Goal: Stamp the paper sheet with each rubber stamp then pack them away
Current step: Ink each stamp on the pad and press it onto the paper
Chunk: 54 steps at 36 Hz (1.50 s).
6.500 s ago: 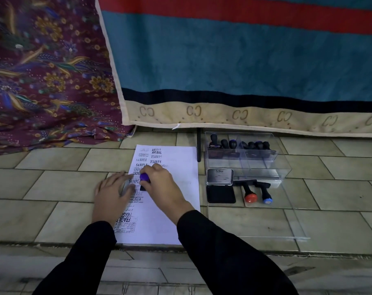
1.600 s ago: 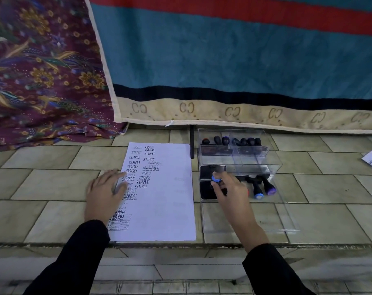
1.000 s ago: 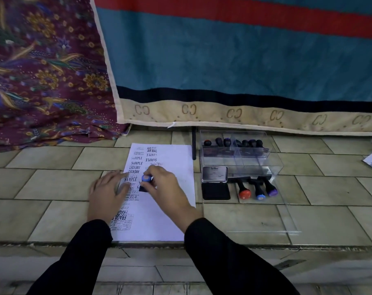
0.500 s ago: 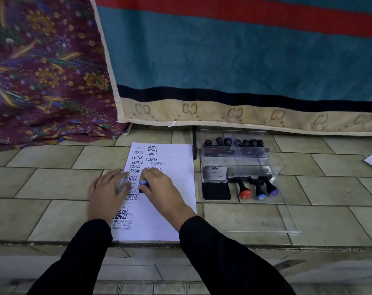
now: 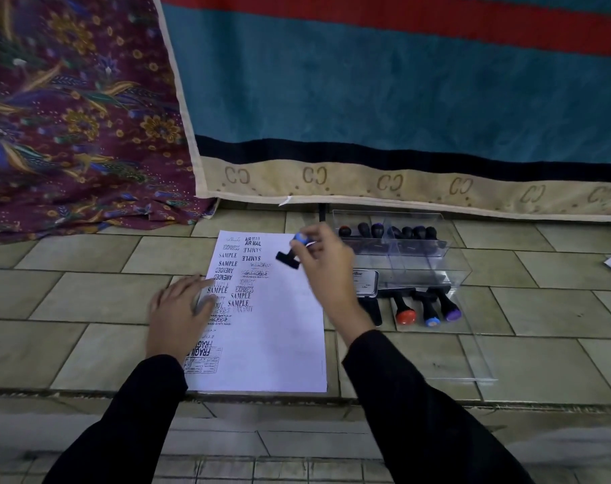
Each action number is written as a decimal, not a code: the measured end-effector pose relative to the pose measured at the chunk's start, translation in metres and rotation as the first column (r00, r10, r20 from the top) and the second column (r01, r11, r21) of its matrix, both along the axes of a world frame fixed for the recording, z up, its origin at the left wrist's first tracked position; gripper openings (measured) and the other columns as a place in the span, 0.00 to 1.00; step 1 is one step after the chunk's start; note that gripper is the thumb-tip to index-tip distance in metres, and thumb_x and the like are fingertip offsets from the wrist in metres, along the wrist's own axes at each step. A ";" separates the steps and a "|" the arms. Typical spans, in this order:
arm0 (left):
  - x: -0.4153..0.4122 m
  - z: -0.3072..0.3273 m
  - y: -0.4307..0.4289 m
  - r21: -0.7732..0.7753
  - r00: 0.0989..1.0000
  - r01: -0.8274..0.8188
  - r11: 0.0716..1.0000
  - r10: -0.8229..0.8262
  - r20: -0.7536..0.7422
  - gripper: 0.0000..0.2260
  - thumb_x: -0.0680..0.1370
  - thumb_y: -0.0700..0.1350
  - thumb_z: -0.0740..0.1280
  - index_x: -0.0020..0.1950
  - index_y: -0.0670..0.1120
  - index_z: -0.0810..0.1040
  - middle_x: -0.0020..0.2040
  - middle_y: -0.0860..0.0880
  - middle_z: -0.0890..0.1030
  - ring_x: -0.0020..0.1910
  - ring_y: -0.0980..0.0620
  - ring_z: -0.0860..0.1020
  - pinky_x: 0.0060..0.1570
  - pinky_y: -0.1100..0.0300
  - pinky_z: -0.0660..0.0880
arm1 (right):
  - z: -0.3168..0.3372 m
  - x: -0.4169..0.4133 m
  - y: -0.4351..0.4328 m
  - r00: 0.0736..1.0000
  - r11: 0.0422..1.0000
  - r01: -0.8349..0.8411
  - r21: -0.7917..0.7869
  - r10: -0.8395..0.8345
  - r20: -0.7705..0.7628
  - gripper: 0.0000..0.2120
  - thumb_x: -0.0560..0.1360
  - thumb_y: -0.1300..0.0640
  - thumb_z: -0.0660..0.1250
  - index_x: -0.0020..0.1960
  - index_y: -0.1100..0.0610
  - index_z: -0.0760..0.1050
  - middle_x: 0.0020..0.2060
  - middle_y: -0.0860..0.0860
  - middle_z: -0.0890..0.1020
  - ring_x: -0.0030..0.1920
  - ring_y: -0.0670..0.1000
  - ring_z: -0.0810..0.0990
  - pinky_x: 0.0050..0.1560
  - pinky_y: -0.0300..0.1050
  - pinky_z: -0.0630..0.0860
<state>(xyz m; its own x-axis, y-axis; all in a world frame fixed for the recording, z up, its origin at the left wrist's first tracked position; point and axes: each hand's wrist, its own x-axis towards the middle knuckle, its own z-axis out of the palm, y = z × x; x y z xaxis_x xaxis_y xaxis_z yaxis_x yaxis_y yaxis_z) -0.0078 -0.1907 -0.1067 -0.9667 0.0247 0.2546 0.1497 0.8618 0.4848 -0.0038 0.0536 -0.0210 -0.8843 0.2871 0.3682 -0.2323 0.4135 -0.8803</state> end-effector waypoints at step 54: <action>-0.006 -0.010 -0.004 -0.014 1.000 0.008 1.000 -0.008 -0.019 0.16 0.76 0.54 0.63 0.62 0.55 0.78 0.67 0.52 0.76 0.67 0.49 0.71 0.69 0.52 0.56 | -0.030 0.045 -0.026 0.960 0.909 -0.271 0.316 0.280 0.017 0.04 0.74 0.61 0.69 0.45 0.59 0.74 0.43 0.52 0.79 0.38 0.47 0.77 0.43 0.37 0.75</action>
<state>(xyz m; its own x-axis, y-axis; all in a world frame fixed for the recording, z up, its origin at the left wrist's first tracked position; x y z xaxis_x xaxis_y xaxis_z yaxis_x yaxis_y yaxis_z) -0.0139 -0.1950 -0.1167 -0.9614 0.0364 0.2727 0.1660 0.8672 0.4695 0.0415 0.0280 -0.0507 -0.8998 -0.0995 0.4248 -0.3989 0.5821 -0.7086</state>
